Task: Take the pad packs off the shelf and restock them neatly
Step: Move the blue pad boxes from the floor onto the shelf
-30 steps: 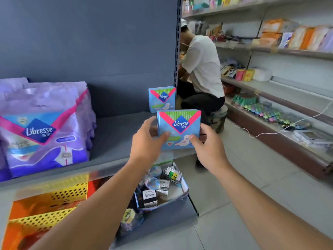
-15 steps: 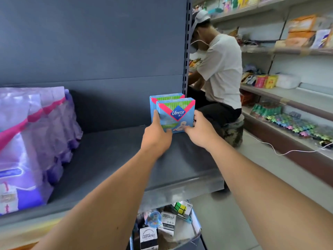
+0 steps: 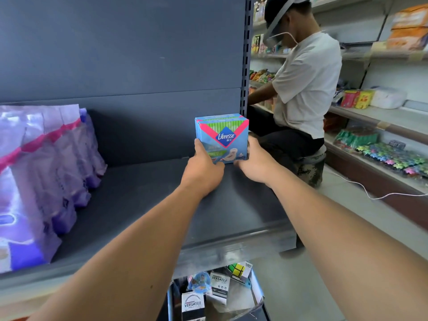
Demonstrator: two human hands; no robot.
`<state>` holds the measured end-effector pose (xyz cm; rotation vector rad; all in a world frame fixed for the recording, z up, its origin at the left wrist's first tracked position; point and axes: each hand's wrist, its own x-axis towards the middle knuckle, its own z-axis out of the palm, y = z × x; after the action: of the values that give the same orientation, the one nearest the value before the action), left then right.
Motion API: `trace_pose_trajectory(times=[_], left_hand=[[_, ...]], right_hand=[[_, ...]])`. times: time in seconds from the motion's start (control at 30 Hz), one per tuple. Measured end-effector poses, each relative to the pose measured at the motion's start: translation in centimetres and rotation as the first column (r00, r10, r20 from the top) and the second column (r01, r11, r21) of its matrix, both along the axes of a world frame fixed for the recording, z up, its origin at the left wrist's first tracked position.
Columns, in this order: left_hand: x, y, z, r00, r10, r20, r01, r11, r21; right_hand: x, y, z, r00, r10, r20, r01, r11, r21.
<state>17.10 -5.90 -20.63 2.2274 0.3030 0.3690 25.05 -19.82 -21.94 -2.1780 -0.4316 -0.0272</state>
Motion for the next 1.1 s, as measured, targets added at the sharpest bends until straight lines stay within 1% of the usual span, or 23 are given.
trace_pose_trajectory(times=[0.1, 0.2, 0.43, 0.63, 0.83, 1.0, 1.1], left_hand=[[-0.1, 0.0, 0.1, 1.000, -0.002, 0.011, 0.002, 1.000, -0.006], [-0.1, -0.1, 0.2, 1.000, -0.024, 0.011, 0.024, 1.000, -0.003], [0.3, -0.1, 0.5, 0.999, -0.035, 0.002, 0.035, 0.996, -0.085], [0.6, 0.3, 0.5, 0.999, -0.005, -0.032, 0.002, 0.996, -0.094], [0.5, 0.5, 0.5, 0.998, -0.002, -0.056, -0.004, 0.994, -0.106], [0.4, 0.4, 0.2, 0.998, 0.002, -0.068, -0.007, 0.998, -0.069], [0.5, 0.3, 0.1, 0.998, -0.006, -0.063, 0.001, 0.997, -0.083]], right_hand=[[0.4, 0.1, -0.1, 1.000, 0.003, 0.007, -0.003, 1.000, -0.002], [0.2, 0.2, 0.1, 1.000, 0.001, -0.020, -0.001, 1.000, 0.020], [0.5, 0.5, 0.6, 0.997, 0.011, -0.073, -0.003, 0.994, 0.111], [0.5, 0.9, 0.3, 0.999, 0.032, -0.039, -0.026, 0.990, 0.141], [0.1, 1.0, 0.3, 0.999, 0.048, -0.018, -0.045, 0.989, 0.142], [0.0, 1.1, 0.1, 0.998, 0.055, 0.009, -0.055, 0.993, 0.101], [0.2, 1.2, 0.0, 0.998, 0.060, 0.018, -0.061, 0.995, 0.077]])
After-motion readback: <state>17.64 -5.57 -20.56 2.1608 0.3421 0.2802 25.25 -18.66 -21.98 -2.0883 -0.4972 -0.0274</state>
